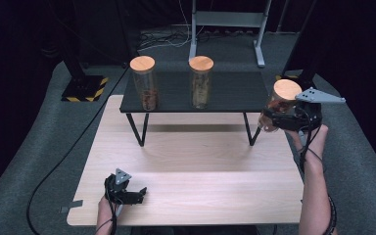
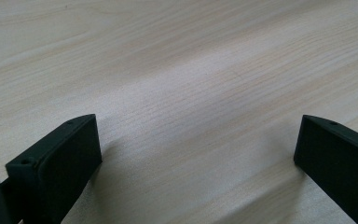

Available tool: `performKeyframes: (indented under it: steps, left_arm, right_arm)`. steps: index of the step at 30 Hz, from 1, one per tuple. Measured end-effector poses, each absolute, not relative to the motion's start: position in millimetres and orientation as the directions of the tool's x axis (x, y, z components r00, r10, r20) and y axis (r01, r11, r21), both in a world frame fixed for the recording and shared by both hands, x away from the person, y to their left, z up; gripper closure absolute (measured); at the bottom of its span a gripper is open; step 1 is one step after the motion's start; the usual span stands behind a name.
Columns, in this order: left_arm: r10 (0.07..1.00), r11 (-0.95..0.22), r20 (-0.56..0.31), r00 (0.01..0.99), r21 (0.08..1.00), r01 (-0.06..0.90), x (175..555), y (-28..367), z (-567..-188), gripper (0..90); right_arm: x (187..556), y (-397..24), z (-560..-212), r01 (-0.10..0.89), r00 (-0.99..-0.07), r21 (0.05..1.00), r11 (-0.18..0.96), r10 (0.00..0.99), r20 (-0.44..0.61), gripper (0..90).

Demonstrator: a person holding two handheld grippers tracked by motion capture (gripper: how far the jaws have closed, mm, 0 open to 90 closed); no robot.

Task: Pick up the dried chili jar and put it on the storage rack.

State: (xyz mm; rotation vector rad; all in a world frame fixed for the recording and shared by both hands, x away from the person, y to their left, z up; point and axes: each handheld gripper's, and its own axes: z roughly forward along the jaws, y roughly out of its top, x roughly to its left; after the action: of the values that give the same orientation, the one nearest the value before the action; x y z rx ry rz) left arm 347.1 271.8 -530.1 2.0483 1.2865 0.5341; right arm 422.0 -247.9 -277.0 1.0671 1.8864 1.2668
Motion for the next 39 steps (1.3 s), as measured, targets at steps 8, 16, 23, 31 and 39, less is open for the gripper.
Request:
performKeyframes:
  steps: [8, 16, 23, 31, 39]
  left_arm:
    - [0.901, -0.305, -0.001, 0.435, 0.71, 0.635, 347.1, 271.8, -530.1, 0.0]
    - [0.9, -0.305, -0.001, 0.435, 0.71, 0.635, 347.1, 271.8, -530.1, 0.0]
    - [0.9, -0.305, -0.001, 0.435, 0.71, 0.635, 347.1, 271.8, -530.1, 0.0]
    - [0.9, -0.306, -0.001, 0.435, 0.71, 0.634, 347.1, 271.8, -530.1, 0.0]
    - [0.901, -0.305, -0.002, 0.435, 0.71, 0.635, 347.1, 271.8, -530.1, 0.0]
  right_arm:
    - [425.7, -243.6, -266.8, 0.273, -0.487, 0.936, 0.223, 0.871, -0.065, 24.6]
    - [431.4, -240.0, -260.6, 0.275, -0.492, 0.935, 0.226, 0.868, -0.066, 24.7]
    - [435.8, -236.0, -253.5, 0.269, -0.496, 0.934, 0.233, 0.865, -0.072, 24.7]
    - [443.2, -233.3, -249.2, 0.273, -0.497, 0.933, 0.235, 0.865, -0.072, 24.6]
    - [451.8, -231.3, -245.5, 0.28, -0.495, 0.931, 0.233, 0.866, -0.068, 24.7]
